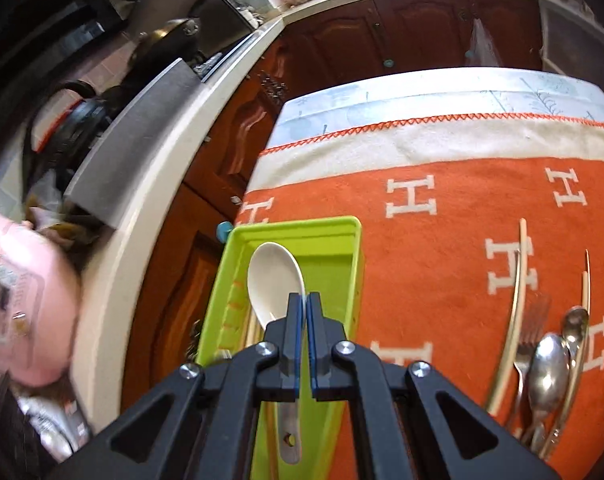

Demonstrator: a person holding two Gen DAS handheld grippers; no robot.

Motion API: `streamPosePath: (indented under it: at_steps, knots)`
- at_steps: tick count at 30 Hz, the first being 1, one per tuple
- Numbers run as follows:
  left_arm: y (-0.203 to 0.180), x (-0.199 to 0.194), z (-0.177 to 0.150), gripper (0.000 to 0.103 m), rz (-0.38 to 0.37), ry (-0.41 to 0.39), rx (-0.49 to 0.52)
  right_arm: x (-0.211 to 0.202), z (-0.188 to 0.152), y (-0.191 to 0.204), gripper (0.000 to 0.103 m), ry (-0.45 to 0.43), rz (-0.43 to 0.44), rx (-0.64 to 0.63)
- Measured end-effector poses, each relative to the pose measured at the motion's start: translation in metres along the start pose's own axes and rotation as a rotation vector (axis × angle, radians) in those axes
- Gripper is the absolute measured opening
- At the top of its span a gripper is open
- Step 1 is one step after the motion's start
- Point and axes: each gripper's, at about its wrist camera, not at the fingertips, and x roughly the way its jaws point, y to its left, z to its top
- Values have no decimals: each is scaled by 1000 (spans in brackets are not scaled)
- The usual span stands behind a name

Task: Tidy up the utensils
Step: 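Drop the steel spoon into the green tray with the left tool while the right tool drops the ceramic spoon, then move both tools back over the loose utensils on the blanket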

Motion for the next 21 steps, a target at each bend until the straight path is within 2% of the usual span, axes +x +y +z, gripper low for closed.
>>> streamPosePath:
  at_steps: [6, 13, 16, 18, 21]
  knots:
    - [-8, 30, -7, 0, -43, 47, -13, 24, -1, 3, 3, 2, -68, -53]
    - [-11, 30, -5, 2, -70, 47, -24, 23, -3, 11, 7, 16, -84, -129]
    - [-10, 29, -5, 12, -71, 53, -36, 12, -8, 9, 7, -3, -86, -155]
    - [-11, 23, -4, 28, -61, 42, -43, 1, -10, 5, 7, -17, -83, -164]
    - [-15, 13, -3, 41, -38, 27, -38, -20, -11, -5, 7, -28, -77, -174]
